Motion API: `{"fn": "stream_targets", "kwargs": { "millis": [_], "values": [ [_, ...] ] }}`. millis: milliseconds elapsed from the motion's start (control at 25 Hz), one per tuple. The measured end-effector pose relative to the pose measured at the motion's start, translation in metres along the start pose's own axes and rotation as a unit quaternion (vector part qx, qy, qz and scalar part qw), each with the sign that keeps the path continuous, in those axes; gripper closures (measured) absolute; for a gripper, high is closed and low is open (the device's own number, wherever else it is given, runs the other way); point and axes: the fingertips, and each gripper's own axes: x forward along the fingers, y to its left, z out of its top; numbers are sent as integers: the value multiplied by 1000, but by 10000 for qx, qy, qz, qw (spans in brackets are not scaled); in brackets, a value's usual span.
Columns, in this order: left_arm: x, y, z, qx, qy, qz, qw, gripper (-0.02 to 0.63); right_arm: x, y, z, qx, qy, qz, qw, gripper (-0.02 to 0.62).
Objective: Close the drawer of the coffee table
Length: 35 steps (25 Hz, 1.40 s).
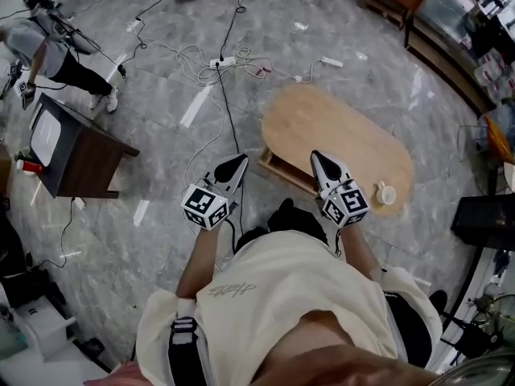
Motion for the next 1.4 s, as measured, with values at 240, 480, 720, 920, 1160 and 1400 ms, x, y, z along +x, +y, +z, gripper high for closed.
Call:
{"fn": "stream_targets", "kwargs": {
  "millis": [240,480,720,920,1160,1400],
  "values": [
    [35,1,19,299,214,69,9993,603,17,-34,33,-51,-323,161,9993,601],
    [97,-21,19,292,170,12,9994,603,-8,-109,13,75,-332,-60,9994,601],
    [138,-19,18,-16,328,-245,9992,603,-31,-149,1,-2,-368,-613,9974,601],
    [174,-30,22,209,444,-579,9971,603,-70,-169,-20,602,-447,-1232,9895,601],
    [218,-65,37,443,391,-1553,9861,603,-99,-187,-8,588,-438,-1968,9777,601],
    [235,-47,49,652,496,-2116,9739,603,-95,-183,24,442,-583,-2582,9633,601]
  ]
}}
